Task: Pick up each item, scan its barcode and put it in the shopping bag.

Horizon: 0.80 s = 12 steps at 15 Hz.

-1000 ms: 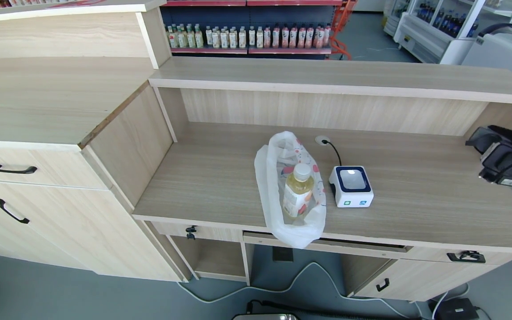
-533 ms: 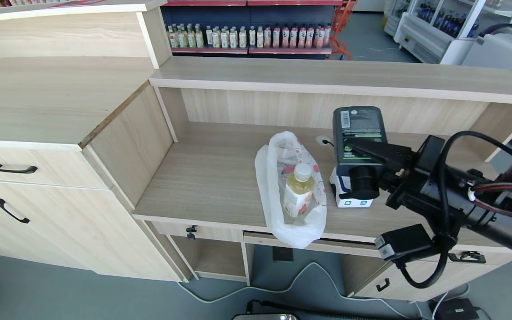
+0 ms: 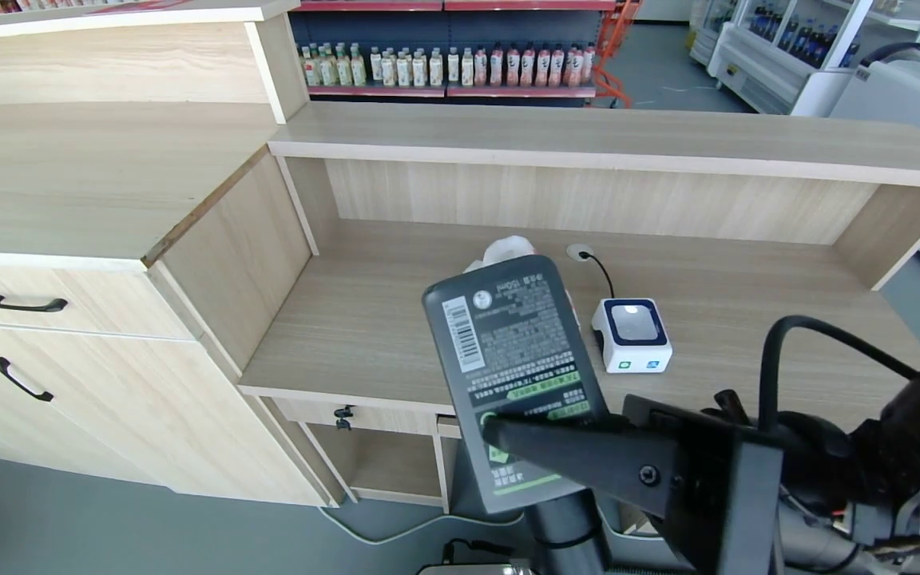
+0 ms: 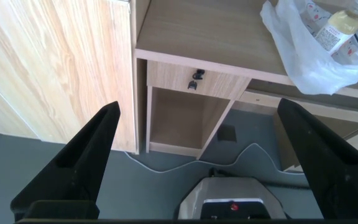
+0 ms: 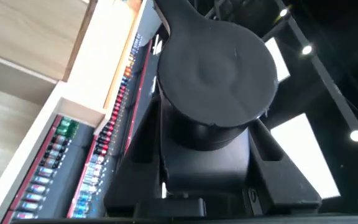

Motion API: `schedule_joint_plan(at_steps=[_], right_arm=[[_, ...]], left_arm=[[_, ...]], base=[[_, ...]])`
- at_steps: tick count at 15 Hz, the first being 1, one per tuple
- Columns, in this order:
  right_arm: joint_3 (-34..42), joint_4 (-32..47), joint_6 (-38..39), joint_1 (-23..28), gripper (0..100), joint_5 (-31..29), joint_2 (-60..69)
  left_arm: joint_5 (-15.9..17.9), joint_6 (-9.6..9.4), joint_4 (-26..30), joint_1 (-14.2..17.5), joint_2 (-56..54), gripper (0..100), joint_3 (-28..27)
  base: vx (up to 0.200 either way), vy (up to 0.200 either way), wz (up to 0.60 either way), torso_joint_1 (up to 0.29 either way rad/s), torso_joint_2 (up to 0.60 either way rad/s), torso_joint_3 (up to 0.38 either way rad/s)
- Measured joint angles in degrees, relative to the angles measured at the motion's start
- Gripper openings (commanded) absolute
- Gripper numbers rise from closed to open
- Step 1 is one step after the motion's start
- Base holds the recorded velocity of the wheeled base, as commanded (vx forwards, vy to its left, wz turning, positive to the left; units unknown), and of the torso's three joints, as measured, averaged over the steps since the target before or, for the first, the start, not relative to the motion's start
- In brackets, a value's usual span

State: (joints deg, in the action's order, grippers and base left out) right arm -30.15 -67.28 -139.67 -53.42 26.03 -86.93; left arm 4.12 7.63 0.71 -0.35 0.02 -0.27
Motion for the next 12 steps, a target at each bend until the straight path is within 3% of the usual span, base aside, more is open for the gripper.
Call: schedule_joint_plan(at_steps=[6, 12], right_arm=[[-0.1, 0.2, 1.3, -1.6, 0, 1.6, 4.9], [0.5, 10.6, 0.5, 0.3, 0, 8.3, 9.3]], left_arm=[[0.0, 0.0, 0.0, 0.0, 0.0, 100, 0.0], [0.0, -0.02, 0.0, 0.0, 0.0, 100, 0.0]], base=[[0.0, 0.0, 0.0, 0.0, 0.0, 0.0], [0.0, 0.0, 0.0, 0.0, 0.0, 0.0]])
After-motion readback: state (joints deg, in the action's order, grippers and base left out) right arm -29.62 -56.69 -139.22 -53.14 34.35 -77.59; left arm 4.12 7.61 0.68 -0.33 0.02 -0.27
